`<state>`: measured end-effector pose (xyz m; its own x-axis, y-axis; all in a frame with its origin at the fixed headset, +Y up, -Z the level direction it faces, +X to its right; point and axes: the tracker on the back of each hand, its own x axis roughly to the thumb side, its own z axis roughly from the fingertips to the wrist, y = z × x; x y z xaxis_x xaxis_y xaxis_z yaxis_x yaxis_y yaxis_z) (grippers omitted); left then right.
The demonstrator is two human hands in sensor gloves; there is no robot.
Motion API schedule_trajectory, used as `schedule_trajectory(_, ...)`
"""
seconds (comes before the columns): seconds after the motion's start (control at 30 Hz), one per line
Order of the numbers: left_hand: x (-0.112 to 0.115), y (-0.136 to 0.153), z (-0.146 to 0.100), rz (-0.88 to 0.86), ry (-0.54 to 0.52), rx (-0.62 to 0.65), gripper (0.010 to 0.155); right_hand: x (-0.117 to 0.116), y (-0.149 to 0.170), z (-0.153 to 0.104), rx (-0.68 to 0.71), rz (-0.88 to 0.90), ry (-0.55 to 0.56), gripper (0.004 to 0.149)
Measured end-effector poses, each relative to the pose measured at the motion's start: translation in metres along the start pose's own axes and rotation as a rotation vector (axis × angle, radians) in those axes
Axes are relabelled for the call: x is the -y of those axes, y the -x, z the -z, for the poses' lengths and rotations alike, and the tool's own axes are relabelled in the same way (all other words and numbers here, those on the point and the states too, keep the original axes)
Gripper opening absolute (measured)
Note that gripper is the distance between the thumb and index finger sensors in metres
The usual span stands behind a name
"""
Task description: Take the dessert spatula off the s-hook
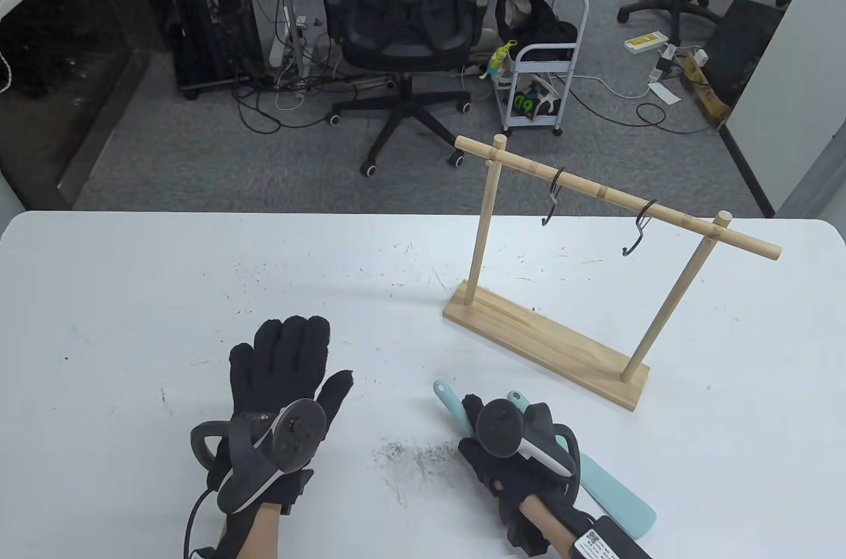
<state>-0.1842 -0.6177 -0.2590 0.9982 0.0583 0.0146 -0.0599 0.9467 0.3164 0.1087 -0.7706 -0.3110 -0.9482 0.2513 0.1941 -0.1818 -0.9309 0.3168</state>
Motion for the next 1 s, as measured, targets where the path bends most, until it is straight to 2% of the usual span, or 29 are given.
schedule_trajectory(0.23,0.000,0.000,0.001,-0.005,0.007,-0.003,0.077,-0.008,-0.008,-0.001,-0.070,-0.196,0.036,0.068)
schedule_trajectory(1.0,0.001,0.001,0.002,-0.016,0.011,-0.002,0.078,-0.017,-0.021,0.000,-0.099,-0.323,-0.009,0.061)
